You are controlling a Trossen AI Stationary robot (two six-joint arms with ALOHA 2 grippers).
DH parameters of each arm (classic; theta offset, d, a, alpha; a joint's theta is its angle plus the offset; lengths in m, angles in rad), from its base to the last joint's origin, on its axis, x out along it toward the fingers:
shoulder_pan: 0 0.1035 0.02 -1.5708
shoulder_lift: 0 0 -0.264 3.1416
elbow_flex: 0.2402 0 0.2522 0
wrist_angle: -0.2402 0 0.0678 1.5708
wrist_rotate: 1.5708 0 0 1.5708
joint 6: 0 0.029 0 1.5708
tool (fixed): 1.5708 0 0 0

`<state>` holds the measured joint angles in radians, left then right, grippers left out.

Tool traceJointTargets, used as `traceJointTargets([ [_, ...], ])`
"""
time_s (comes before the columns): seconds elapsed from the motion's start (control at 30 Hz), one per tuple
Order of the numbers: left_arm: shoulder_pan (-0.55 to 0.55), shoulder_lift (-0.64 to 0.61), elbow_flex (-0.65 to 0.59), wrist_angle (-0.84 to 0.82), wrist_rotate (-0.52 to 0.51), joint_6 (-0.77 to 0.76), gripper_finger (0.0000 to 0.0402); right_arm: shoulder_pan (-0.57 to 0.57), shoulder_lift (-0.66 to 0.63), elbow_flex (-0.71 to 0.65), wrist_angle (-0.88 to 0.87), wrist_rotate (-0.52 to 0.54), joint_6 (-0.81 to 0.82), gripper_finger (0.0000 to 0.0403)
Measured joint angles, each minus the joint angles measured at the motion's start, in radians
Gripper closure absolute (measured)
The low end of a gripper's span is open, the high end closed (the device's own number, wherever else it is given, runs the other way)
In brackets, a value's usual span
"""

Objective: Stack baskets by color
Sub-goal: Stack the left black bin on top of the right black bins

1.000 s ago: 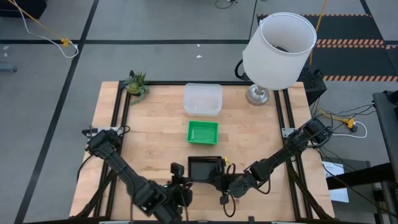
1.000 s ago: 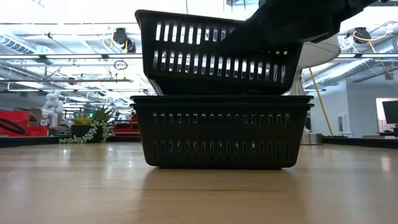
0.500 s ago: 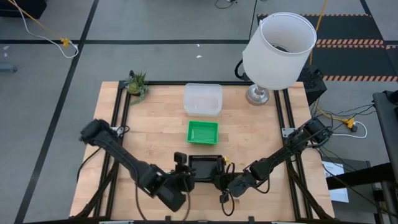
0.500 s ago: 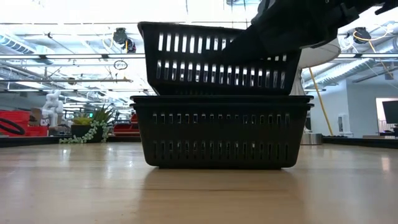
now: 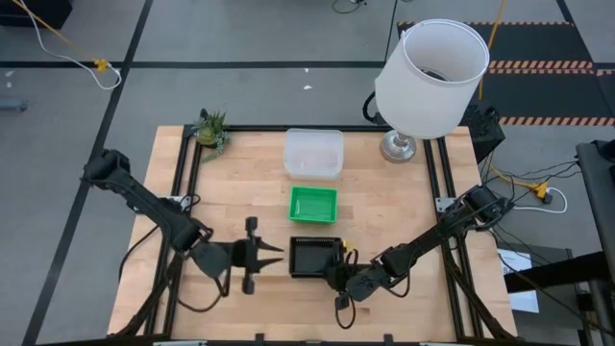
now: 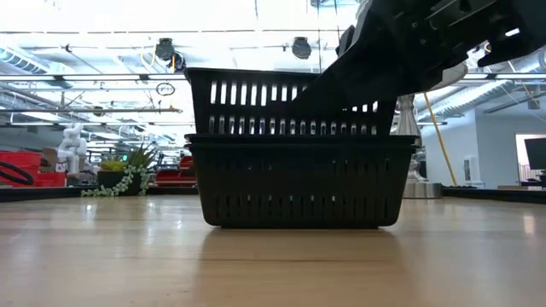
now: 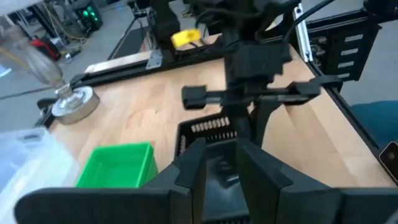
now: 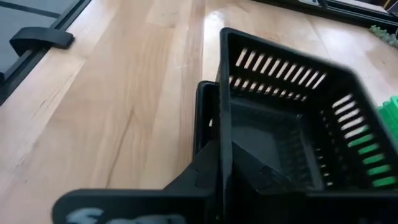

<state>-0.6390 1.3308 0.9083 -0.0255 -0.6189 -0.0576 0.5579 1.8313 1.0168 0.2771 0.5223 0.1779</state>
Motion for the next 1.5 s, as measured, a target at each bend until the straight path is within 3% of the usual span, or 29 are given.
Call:
traceJointTargets([
  [0.13, -0.001, -0.05, -0.06, 0.036, 0.001, -0.03, 0.0312, -0.001, 0.0, 0.0, 0.0, -0.001, 0.0, 0.0371],
  [0.43, -0.007, -0.056, -0.064, 0.068, 0.042, -0.037, 0.0312, -0.001, -0.005, 0.0, 0.0, -0.008, 0.001, 0.0314],
  [0.73, -0.007, -0.056, -0.064, 0.072, 0.066, -0.033, 0.0312, 0.0, -0.133, 0.0, -0.086, -0.149, 0.033, 0.027],
  [0.97, -0.007, -0.056, -0.064, 0.071, 0.073, -0.034, 0.0312, 0.016, -0.268, 0.001, -0.393, -0.161, 0.154, 0.0278],
  [1.13, -0.007, -0.056, -0.064, 0.073, 0.072, -0.034, 0.0312, 0.04, -0.285, 0.0, -0.542, -0.161, 0.204, 0.0295],
  [1.3, -0.004, -0.056, -0.064, 0.074, 0.072, -0.035, 0.0311, 0.038, -0.275, -0.008, -0.583, -0.159, 0.22, 0.0319],
  [1.5, -0.003, -0.056, -0.064, 0.074, 0.072, -0.035, 0.0311, 0.009, -0.275, -0.102, -0.505, -0.161, 0.227, 0.0349],
])
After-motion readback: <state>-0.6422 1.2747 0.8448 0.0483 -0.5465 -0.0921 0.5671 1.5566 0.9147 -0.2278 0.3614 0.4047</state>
